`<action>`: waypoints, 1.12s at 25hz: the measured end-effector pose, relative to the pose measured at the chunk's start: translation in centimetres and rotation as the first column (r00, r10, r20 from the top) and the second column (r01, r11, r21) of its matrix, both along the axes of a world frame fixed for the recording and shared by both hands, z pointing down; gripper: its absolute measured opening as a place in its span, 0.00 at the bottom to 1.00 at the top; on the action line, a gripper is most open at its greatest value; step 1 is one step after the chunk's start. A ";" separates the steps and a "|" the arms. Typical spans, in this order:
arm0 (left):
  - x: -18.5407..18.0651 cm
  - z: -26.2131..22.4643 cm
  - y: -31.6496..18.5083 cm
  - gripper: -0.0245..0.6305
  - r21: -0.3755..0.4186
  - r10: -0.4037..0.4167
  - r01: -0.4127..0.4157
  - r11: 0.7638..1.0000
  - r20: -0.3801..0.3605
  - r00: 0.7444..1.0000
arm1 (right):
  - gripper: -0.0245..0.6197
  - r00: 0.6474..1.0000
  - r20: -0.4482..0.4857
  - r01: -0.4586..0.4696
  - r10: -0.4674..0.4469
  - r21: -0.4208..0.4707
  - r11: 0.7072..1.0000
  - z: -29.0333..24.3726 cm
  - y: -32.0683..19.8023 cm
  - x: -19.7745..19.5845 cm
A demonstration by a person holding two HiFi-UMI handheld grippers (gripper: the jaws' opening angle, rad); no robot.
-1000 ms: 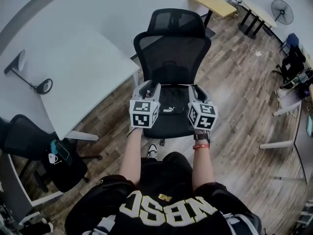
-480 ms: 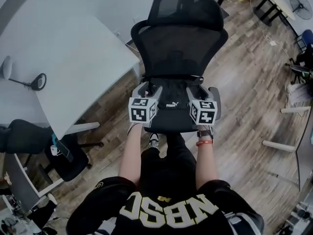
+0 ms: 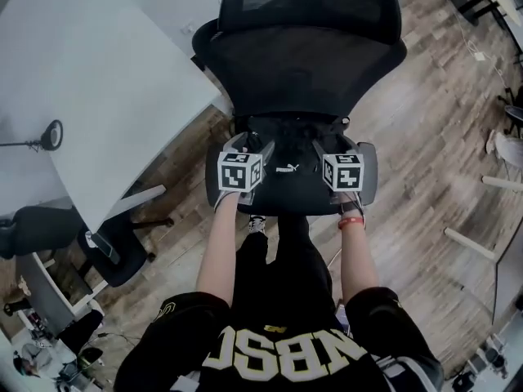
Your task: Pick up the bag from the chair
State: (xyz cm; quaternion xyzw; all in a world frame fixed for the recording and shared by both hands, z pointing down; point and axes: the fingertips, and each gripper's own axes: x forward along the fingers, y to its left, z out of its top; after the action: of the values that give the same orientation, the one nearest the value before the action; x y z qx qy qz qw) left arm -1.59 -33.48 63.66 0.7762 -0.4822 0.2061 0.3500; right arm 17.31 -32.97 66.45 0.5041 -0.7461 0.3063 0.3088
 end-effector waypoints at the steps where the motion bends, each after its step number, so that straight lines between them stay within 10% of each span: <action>1: 0.1 1.1 -0.3 0.53 -0.015 -0.008 0.008 1.000 0.000 1.000 | 0.51 1.000 -0.002 -0.001 0.001 -0.017 1.000 1.3 -0.3 0.4; 20: -1.2 23.8 -2.4 0.56 -0.270 -0.084 0.114 0.956 0.119 0.989 | 0.58 0.998 -0.019 -0.067 0.064 -0.273 0.960 23.4 -1.0 4.7; 28: -2.5 28.8 -3.3 0.66 -0.248 -0.119 0.142 0.958 0.106 0.987 | 0.65 0.992 -0.011 -0.126 0.128 -0.277 0.952 28.4 -1.0 6.2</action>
State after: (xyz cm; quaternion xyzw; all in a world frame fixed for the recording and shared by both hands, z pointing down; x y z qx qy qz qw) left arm -4.13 -36.74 92.46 0.6811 -0.5171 0.2778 0.4377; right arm 23.49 -33.97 94.88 0.5016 -0.6630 0.4288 0.3535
